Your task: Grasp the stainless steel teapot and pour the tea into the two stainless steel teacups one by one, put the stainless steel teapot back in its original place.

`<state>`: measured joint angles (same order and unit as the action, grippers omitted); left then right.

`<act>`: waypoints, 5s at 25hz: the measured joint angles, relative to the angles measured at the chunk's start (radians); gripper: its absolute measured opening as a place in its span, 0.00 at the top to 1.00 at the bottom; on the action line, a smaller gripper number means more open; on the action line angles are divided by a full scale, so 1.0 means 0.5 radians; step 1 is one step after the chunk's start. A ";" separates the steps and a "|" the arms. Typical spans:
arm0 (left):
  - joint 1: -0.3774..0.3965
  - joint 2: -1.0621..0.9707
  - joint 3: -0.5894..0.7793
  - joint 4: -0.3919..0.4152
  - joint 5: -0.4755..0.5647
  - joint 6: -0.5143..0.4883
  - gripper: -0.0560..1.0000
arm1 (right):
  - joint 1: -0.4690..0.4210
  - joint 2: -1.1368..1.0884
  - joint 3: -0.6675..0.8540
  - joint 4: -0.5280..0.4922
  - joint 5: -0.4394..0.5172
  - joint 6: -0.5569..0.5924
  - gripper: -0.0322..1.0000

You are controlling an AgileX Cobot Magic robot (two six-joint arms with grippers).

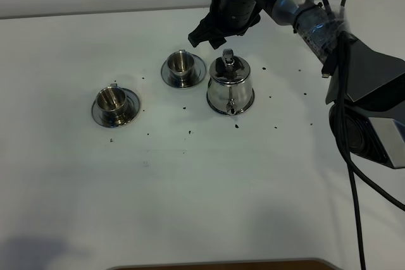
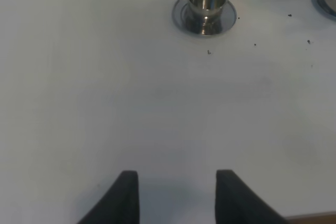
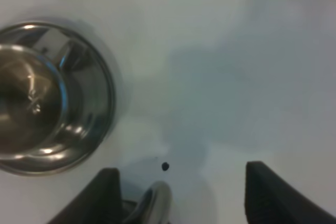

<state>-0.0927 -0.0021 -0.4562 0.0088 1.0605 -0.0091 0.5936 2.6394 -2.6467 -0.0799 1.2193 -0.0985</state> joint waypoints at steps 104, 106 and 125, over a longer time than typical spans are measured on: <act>0.000 0.000 0.000 0.000 0.000 0.000 0.57 | -0.138 -0.252 0.380 0.105 0.002 -0.094 0.47; 0.000 0.000 0.000 0.000 0.000 0.000 0.57 | -0.138 -0.252 0.380 0.131 0.002 -0.122 0.47; 0.000 0.000 0.000 0.000 0.000 0.000 0.57 | -0.138 -0.213 0.386 0.042 0.003 -0.141 0.47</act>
<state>-0.0927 -0.0021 -0.4562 0.0088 1.0605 -0.0091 0.5247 2.5331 -2.4538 -0.0591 1.2208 -0.1689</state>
